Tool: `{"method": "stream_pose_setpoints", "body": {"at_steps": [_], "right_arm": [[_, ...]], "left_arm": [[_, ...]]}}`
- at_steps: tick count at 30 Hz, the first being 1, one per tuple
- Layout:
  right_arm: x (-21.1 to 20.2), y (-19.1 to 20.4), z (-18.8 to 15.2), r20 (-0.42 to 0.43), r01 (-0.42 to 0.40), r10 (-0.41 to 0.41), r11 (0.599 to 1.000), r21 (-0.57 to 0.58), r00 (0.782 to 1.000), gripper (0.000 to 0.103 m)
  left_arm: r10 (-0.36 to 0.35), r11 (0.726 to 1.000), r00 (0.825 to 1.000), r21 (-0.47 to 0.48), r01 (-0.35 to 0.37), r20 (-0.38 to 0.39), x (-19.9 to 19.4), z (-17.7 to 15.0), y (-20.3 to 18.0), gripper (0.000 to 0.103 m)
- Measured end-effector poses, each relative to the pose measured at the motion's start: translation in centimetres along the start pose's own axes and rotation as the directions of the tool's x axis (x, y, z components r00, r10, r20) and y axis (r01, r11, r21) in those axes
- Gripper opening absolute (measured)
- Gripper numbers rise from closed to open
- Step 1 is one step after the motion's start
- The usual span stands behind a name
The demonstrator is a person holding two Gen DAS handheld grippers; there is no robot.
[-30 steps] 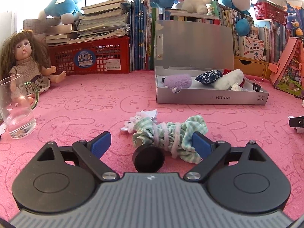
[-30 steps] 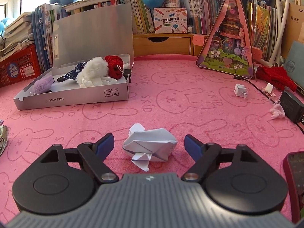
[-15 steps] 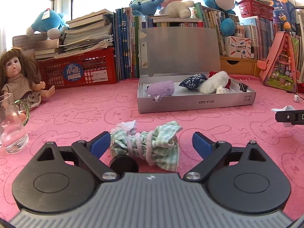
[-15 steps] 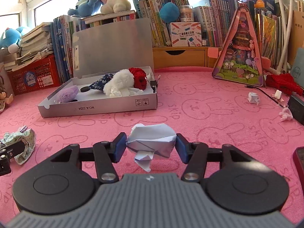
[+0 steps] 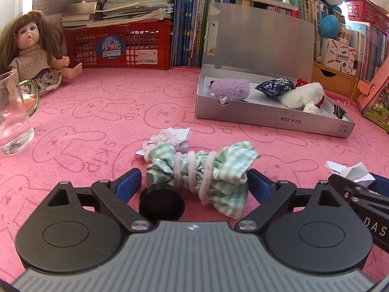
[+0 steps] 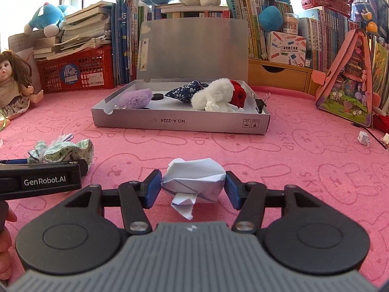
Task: Organize objects
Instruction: 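Grasp the crumpled white paper with the right tool while the left tool grasps the green checked bundle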
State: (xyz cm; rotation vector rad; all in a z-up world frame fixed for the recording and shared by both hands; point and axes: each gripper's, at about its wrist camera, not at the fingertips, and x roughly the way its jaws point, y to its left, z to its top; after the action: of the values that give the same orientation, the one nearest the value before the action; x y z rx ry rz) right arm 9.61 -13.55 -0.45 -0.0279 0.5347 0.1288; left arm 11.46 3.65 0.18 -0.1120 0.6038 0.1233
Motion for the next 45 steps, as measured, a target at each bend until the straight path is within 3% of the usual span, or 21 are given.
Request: {"method": "stream_pose_setpoints", "body": {"at_steps": [11,18,24,37,45], "right_arm": [[0.9,-0.1,0.0,-0.053,-0.006,0.008,1.0,0.028,0.999,0.066],[0.8,0.0,-0.1,-0.046,-0.005,0.006,1.0,0.026,0.999,0.068],[0.8,-0.2,-0.1,-0.043,-0.007,0.008,0.999,0.036,0.999,0.071],[0.9,0.5,0.3,-0.048,-0.003,0.004,1.0,0.025,0.999,0.072],[1.0,1.5,0.5,-0.041,-0.021,0.021,1.0,0.011,0.999,0.059]], "left_arm": [[0.003,1.0,1.0,0.009,-0.003,-0.004,0.0,0.0,-0.2,0.095],[-0.003,1.0,1.0,0.006,0.003,0.022,-0.4,-0.1,-0.2,0.095],[-0.005,0.998,0.998,0.063,0.002,0.055,-1.0,-0.1,-1.1,0.095],[0.001,0.996,0.999,0.085,-0.005,0.039,-0.7,-0.1,-1.4,0.093],[0.002,0.999,0.999,0.052,-0.004,0.041,-0.8,0.0,-0.9,0.086]]}}
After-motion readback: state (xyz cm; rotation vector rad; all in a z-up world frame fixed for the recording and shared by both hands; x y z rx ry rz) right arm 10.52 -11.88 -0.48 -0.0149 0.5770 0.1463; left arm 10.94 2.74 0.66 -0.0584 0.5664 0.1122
